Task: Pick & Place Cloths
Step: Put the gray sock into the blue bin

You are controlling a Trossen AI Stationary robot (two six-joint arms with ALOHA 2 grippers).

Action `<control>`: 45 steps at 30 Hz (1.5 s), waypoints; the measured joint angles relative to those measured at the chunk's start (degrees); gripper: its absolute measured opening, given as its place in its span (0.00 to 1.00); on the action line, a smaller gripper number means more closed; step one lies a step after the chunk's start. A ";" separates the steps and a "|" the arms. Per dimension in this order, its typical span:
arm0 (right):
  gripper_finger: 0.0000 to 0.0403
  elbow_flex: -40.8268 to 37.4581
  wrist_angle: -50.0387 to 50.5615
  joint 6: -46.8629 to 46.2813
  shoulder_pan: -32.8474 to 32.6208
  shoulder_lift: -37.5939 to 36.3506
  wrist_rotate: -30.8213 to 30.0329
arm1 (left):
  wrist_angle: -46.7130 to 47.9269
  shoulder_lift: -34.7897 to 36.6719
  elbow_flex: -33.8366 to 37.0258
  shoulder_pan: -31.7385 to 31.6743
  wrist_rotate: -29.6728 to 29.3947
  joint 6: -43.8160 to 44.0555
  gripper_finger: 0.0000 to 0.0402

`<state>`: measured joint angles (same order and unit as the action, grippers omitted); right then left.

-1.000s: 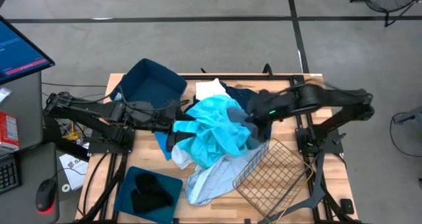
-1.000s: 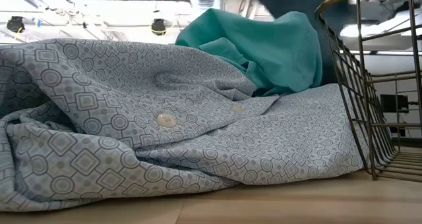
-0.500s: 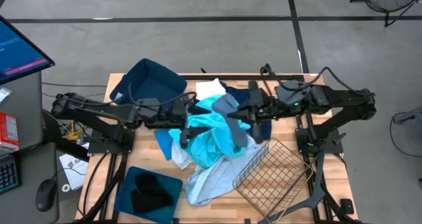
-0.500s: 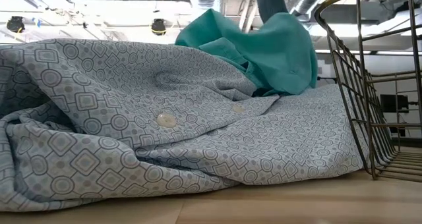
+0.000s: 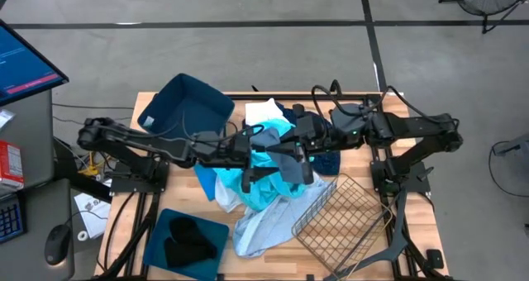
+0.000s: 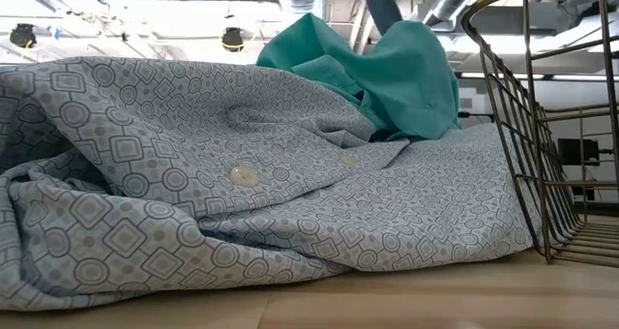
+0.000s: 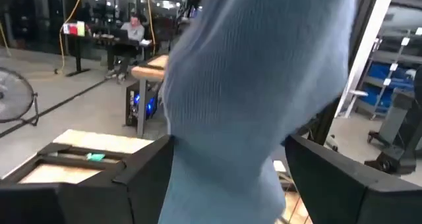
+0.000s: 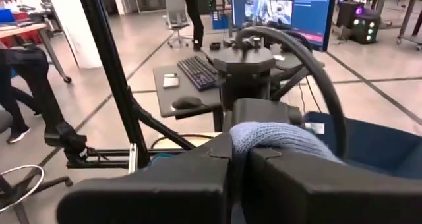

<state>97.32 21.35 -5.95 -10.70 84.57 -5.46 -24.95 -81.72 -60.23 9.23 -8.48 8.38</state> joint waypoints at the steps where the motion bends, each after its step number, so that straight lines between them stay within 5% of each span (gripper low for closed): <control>1: 0.00 -0.08 -0.60 0.29 0.00 0.01 0.86 | -0.59 -0.31 0.00 0.00 -0.02 0.02 0.68; 15: 0.00 -0.02 -6.37 1.61 -0.52 -0.07 3.14 | -4.82 -1.66 0.00 -0.17 0.36 0.97 0.65; 18: 0.00 -0.02 -6.90 1.59 -0.59 -0.02 3.31 | -4.77 -1.66 0.00 -0.17 0.36 1.37 0.50; 23: 0.00 -0.02 -6.69 1.39 -0.50 -0.04 3.10 | -4.38 -1.29 0.00 0.27 0.38 2.90 0.07; 25: 0.00 -0.02 -5.43 1.39 -0.53 -0.45 3.11 | -4.33 -0.32 0.00 0.80 1.39 4.52 0.03; 29: 0.02 -0.04 -0.89 0.99 -0.64 -2.62 3.18 | 1.39 5.81 0.00 3.77 3.83 7.83 0.00; 38: 0.11 -0.02 7.41 -3.14 -3.56 -8.88 3.17 | 32.83 25.96 -0.04 15.26 4.36 22.59 0.00; 45: 0.12 -0.02 11.33 -3.14 -5.06 -10.37 3.09 | 46.40 28.76 -0.04 26.89 3.34 37.88 0.00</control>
<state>97.30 32.68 -9.09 -15.76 74.20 -2.38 21.45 -52.96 -60.27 36.13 -5.14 46.26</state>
